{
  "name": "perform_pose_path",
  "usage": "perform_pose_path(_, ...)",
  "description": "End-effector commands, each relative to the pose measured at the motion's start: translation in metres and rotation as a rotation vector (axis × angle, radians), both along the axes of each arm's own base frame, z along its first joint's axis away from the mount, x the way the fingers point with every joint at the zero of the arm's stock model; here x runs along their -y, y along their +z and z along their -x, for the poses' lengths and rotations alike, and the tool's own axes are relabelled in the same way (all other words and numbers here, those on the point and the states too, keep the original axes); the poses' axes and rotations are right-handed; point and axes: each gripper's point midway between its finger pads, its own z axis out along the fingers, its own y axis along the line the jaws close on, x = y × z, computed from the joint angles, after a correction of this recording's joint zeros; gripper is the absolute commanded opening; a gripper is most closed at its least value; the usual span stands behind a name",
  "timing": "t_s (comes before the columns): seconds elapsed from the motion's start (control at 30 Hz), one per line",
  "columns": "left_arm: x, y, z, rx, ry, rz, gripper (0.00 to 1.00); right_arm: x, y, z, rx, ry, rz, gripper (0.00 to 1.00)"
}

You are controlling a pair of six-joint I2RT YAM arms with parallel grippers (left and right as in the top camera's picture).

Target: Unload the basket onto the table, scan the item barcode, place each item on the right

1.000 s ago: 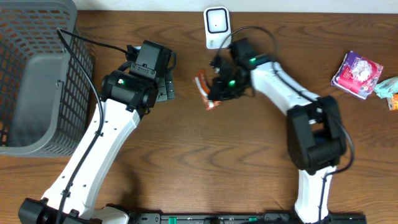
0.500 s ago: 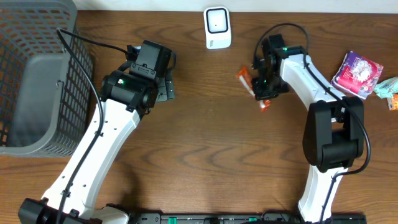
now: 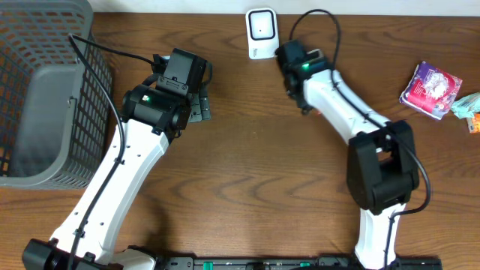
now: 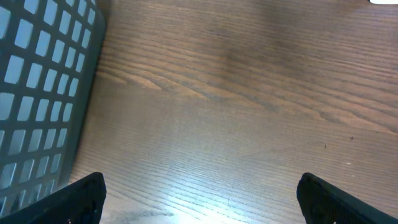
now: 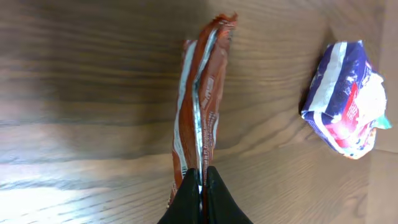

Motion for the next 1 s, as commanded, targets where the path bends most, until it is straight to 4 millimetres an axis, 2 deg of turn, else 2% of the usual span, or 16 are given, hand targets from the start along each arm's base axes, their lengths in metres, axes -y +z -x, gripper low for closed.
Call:
perform_pose_path(0.0,-0.001,0.004,-0.002,0.010,0.007,0.002,0.98,-0.009,-0.007,0.009,0.024,-0.001,0.067,0.03)
perform_pose_path(0.13,-0.001,0.004,-0.002,0.010,0.007,0.002,0.98,-0.041,-0.024,0.019,-0.024,0.051,-0.031,0.25)
perform_pose_path(0.17,-0.001,0.004,-0.002,0.010,0.007,0.002,0.98,-0.056,-0.023,0.020,-0.009,0.049,-0.085,0.36)
perform_pose_path(0.23,-0.001,0.004,-0.002,0.010,0.007,0.002,0.98,-0.067,-0.019,0.019,0.019,0.032,-0.128,0.51)
perform_pose_path(0.33,-0.001,0.004,-0.002,0.010,0.006,0.003,0.98,-0.078,-0.007,0.014,0.026,0.036,-0.181,0.56)
perform_pose_path(0.47,-0.001,0.004,-0.002,0.010,0.007,0.002,0.98,-0.061,0.021,0.008,0.059,-0.069,-0.207,0.58)
perform_pose_path(0.5,-0.001,0.004,-0.002,0.010,0.006,0.003,0.98,-0.052,0.029,0.006,0.065,-0.104,-0.211,0.62)
perform_pose_path(0.53,-0.001,0.004,-0.002,0.010,0.007,0.002,0.98,-0.042,0.035,0.004,0.066,-0.134,-0.215,0.70)
perform_pose_path(0.6,-0.001,0.004,-0.002,0.010,0.007,0.002,0.98,-0.028,0.039,0.001,0.046,-0.169,-0.246,0.82)
perform_pose_path(0.83,-0.001,0.004,-0.002,0.010,0.007,0.002,0.98,0.017,0.013,0.008,-0.111,-0.294,-0.470,0.84)
perform_pose_path(0.97,-0.001,0.004,-0.002,0.010,0.007,0.002,0.98,0.027,0.000,0.004,-0.134,-0.350,-0.624,0.80)
